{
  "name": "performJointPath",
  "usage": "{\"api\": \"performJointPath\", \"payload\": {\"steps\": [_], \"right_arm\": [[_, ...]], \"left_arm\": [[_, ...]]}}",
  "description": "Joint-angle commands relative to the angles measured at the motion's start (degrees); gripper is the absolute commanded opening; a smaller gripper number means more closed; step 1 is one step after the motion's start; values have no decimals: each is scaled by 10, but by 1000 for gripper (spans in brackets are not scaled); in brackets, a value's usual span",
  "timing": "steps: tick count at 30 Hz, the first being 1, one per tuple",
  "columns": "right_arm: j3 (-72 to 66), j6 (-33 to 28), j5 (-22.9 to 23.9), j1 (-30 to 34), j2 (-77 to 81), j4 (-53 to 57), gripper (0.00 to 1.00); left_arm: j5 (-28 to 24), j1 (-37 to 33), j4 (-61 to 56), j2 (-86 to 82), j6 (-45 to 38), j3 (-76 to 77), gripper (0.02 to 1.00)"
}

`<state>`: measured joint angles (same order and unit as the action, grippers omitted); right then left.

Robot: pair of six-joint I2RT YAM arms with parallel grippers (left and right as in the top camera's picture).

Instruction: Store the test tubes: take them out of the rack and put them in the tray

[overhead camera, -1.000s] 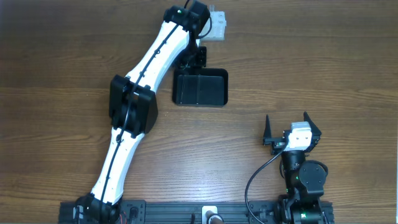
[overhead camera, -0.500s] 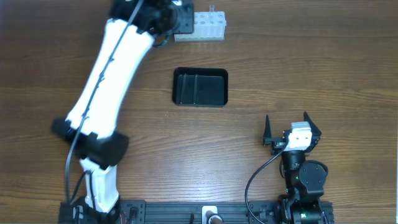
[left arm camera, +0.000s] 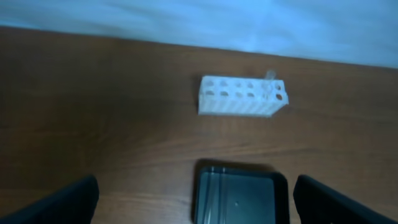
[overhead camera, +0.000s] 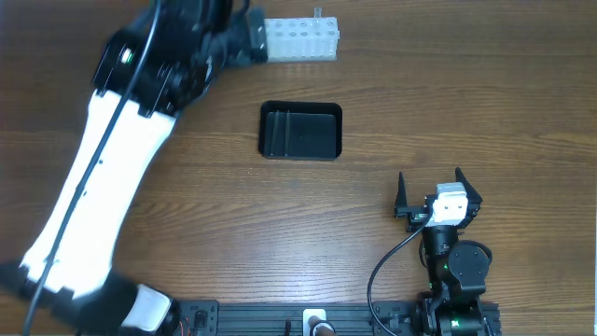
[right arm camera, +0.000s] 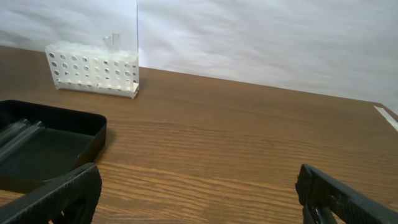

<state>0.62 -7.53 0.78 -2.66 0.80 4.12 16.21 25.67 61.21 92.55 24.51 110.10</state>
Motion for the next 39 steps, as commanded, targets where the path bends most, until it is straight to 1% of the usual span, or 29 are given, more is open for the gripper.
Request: {"api": "performJointPath", "payload": {"steps": [1, 3, 6, 8, 10, 17, 20, 21, 24, 27, 31, 35, 36, 39], "right_arm": [[-3, 2, 3, 4, -5, 2, 993], [-3, 2, 3, 4, -5, 2, 991], [-3, 2, 3, 4, -5, 2, 991], [-3, 2, 3, 4, -5, 2, 993], [-3, 2, 3, 4, -5, 2, 993], [-3, 2, 3, 4, -5, 2, 991], [-3, 2, 3, 4, -5, 2, 993], [-3, 2, 3, 4, -5, 2, 991], [-3, 2, 3, 4, -5, 2, 991], [-3, 2, 3, 4, -5, 2, 993], [-3, 2, 3, 4, -5, 2, 993], [-3, 2, 3, 4, -5, 2, 993], [-3, 2, 3, 4, -5, 2, 993], [-3, 2, 3, 4, -5, 2, 991]], "left_arm": [[18, -18, -50, -126, 0, -146, 998], [19, -28, -89, -176, 0, -216, 998], [17, -51, -177, -252, -1, -327, 998], [6, -68, -239, -302, -16, -402, 998], [-13, -85, -307, -351, -32, -473, 998], [-97, -172, -539, -501, -33, -685, 998], [-130, -212, -653, -559, -33, -765, 998], [-139, -229, -712, -586, -33, -807, 996], [-141, -248, -819, -638, -33, -887, 998], [-140, -259, -902, -687, -33, -962, 998], [-138, -268, -964, -747, -33, -1037, 998], [-138, -280, -972, -800, -33, -1088, 996], [-138, -283, -972, -811, -33, -1098, 998], [-129, -292, -899, -845, -37, -1098, 998]]}}
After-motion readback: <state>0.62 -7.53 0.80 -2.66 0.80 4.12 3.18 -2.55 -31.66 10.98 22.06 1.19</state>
